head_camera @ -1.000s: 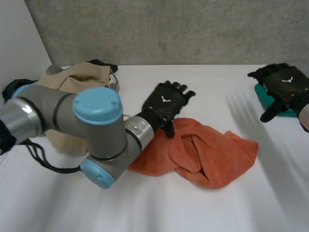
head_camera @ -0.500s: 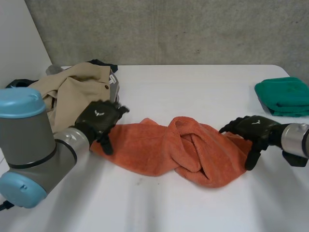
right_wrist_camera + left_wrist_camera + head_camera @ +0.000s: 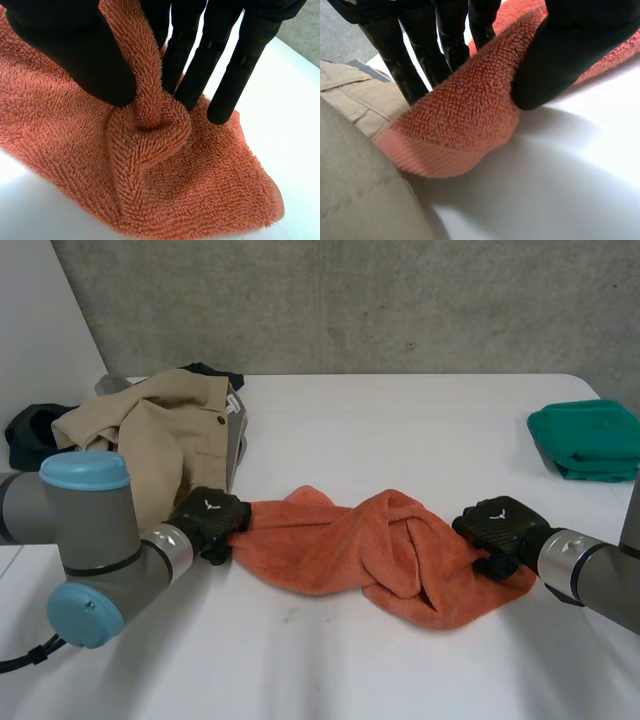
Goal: Fold the laundry.
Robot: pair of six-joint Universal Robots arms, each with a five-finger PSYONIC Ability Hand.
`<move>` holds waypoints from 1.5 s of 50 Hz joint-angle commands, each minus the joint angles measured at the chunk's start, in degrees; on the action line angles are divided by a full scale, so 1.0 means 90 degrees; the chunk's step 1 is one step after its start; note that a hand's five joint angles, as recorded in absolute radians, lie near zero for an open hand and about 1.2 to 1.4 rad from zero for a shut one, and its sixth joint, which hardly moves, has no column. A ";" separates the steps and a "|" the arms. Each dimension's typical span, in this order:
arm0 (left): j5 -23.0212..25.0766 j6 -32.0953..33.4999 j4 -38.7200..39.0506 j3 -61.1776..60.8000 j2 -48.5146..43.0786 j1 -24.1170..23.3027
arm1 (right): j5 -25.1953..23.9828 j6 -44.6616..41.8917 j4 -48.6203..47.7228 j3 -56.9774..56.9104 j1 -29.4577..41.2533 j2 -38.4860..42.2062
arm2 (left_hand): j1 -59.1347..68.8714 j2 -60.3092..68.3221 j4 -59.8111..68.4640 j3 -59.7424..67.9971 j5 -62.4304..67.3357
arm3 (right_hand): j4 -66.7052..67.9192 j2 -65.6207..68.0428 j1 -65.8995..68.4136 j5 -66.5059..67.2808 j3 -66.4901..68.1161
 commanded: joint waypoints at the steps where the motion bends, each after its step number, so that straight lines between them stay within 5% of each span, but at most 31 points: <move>1: -0.0239 -0.0241 0.0159 -0.0158 0.1108 -0.0165 | 0.0523 -0.0116 0.0009 -0.0017 -0.0095 -0.0863 | 0.3730 0.1460 0.1442 0.1530 0.1531 | 0.1294 0.1477 0.1992 0.1426 0.1458; 13: -0.0376 -0.1725 0.0081 -0.0451 0.4370 -0.0595 | 0.0739 -0.0751 0.0633 -0.0876 -0.0144 -0.3081 | 0.3730 0.1460 0.1442 0.1530 0.1531 | 0.1294 0.1477 0.1992 0.1426 0.1458; 25: -0.0278 -0.1902 0.0012 -0.0812 0.4042 -0.0654 | 0.0729 -0.0732 0.0751 -0.0965 -0.0066 -0.3180 | 0.3730 0.1460 0.1442 0.1530 0.1531 | 0.1294 0.1477 0.1992 0.1426 0.1458; 26: -0.0269 -0.1902 0.0012 -0.0861 0.3896 -0.0654 | 0.0739 -0.0731 0.0741 -0.0926 -0.0066 -0.3141 | 0.2956 0.0686 0.0667 0.0755 0.0756 | 0.1294 0.1477 0.1992 0.1426 0.1458; 27: -0.0268 -0.1883 0.0003 -0.0920 0.3565 -0.0702 | 0.0710 -0.0760 0.0741 -0.0848 -0.0066 -0.2986 | -0.0364 -0.2634 -0.2653 -0.2565 -0.2564 | 0.1294 0.1477 0.1992 0.1426 0.1458; 28: -0.0259 -0.1873 -0.0007 -0.0949 0.3408 -0.0742 | 0.0709 -0.0770 0.0732 -0.0818 -0.0066 -0.2888 | -0.1693 -0.3963 -0.3981 -0.3893 -0.3892 | 0.1294 0.1477 0.1992 0.1426 0.1458; 32: -0.0239 -0.1853 0.0012 -0.0989 0.2616 -0.1005 | 0.0788 -0.0770 0.0731 -0.0789 -0.0076 -0.2458 | -0.2285 -0.4555 -0.4574 -0.4486 -0.4485 | 0.1294 0.1477 0.1992 0.1426 0.1458; 46: 0.0356 -0.1834 0.0159 -0.0813 0.1082 -0.1327 | 0.0768 -0.0780 0.0634 -0.0477 -0.0095 -0.2272 | -0.1949 -0.4220 -0.4238 -0.4150 -0.4149 | 0.1294 0.1477 0.1992 0.1426 0.1458; 72: -0.0180 -0.1336 0.0256 -0.0246 0.0076 -0.1621 | 0.0739 -0.0770 0.0067 0.0119 -0.0154 -0.2115 | 0.0480 -0.1790 -0.1808 -0.1720 -0.1720 | 0.1294 0.1477 0.1992 0.1426 0.1458; 75: -0.0210 -0.1326 0.0276 -0.0237 0.0066 -0.1611 | 0.0739 -0.0770 0.0048 0.0149 -0.0154 -0.2125 | 0.2121 -0.0149 -0.0168 -0.0080 -0.0079 | 0.1294 0.1477 0.1992 0.1426 0.1458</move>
